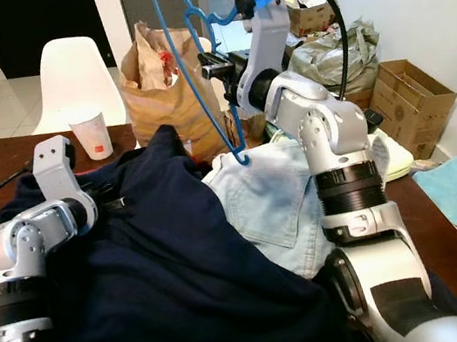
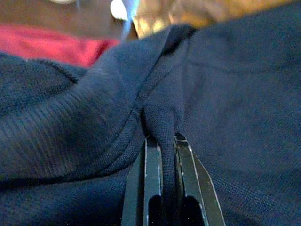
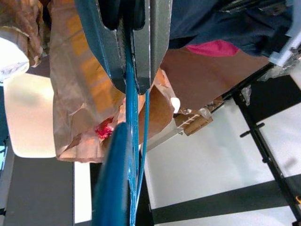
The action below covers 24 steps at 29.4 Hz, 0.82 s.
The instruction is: Hang hanger
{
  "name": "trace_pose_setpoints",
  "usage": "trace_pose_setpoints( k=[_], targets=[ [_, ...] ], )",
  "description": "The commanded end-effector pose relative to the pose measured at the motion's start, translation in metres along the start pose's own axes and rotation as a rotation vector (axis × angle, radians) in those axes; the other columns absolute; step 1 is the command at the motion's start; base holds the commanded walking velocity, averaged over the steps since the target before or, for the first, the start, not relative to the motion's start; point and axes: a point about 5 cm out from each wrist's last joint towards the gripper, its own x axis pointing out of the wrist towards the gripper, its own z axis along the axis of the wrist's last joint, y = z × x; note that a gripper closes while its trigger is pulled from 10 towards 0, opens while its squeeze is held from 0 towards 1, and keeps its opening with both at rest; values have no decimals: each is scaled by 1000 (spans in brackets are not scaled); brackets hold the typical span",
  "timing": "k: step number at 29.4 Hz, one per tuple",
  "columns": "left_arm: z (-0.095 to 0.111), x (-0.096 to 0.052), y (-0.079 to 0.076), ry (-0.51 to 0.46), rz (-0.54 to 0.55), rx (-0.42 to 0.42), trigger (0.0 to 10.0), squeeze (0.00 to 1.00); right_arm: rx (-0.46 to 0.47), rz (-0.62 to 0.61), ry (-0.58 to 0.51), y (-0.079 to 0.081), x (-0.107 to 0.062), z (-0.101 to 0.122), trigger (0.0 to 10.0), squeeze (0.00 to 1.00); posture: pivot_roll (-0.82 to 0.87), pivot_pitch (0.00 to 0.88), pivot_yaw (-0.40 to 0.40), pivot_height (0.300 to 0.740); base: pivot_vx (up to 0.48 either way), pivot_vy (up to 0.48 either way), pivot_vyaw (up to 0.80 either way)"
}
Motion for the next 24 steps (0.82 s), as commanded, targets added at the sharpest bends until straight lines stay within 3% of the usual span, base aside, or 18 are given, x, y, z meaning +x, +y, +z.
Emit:
trace_pose_setpoints(
  k=[1,2,3,4,5,6,8,10,11,12,13,14,16,18,19,22,23,24],
  targets=[
    [17,-8,5,-98,52,25,0,0,-5,-4,-29,-1,1,7,10000,0,-49,0,-66,740,0,0,0],
    [32,-15,4,-184,79,57,0,0,-4,-7,-31,-2,1,8,10000,0,-44,0,-70,740,0,0,0],
    [32,-15,4,-184,79,57,0,0,-4,-7,-31,-2,1,8,10000,0,-44,0,-70,740,0,0,0],
    [52,-27,-3,-291,86,92,0,0,2,-9,-35,-3,1,9,10000,0,-43,0,-69,740,0,0,0],
    [52,-27,-3,-291,86,92,0,0,2,-9,-35,-3,1,9,10000,0,-43,0,-69,740,0,0,0],
    [72,-41,-18,-398,51,123,0,0,1,-5,-38,-2,2,10,10000,0,-47,0,-65,740,0,0,0],
    [72,-41,-18,-398,51,123,0,0,1,-5,-38,-2,2,10,10000,0,-47,0,-65,740,0,0,0],
    [89,-71,-68,-537,-160,185,0,0,2,-7,-47,-3,4,12,10000,0,-35,0,-69,740,0,0,0],
    [89,-71,-68,-537,-160,185,0,0,2,-7,-47,-3,4,12,10000,0,-35,0,-69,740,0,0,0],
    [85,-81,-89,-548,-266,198,0,0,0,-5,-54,-4,4,15,10000,0,-31,0,-62,740,0,0,0],
    [85,-81,-89,-548,-266,198,0,0,0,-5,-54,-4,4,15,10000,0,-31,0,-62,740,0,0,0],
    [74,-84,-105,-518,-344,193,0,0,-3,-9,-60,-6,5,17,10000,0,-24,0,-66,740,0,0,0],
    [74,-84,-105,-518,-344,193,0,0,-3,-9,-60,-6,5,17,10000,0,-24,0,-66,740,0,0,0],
    [59,-85,-118,-457,-402,177,0,0,-7,-12,-63,-8,5,19,10000,0,-27,0,-64,740,0,0,0],
    [38,-85,-134,-365,-479,176,0,0,-14,-13,-67,-10,4,21,10000,0,-32,0,-60,740,0,0,0],
    [25,-87,-143,-307,-526,177,0,0,-19,-14,-68,-11,4,22,10000,0,-32,0,-60,740,0,0,0],
    [-3,-91,-154,-170,-604,226,0,0,-26,-14,-70,-13,3,25,10000,0,-36,0,-62,740,0,0,0],
    [-3,-91,-154,-170,-604,226,0,0,-26,-14,-70,-13,3,25,10000,0,-36,0,-62,740,0,0,0]
  ],
)
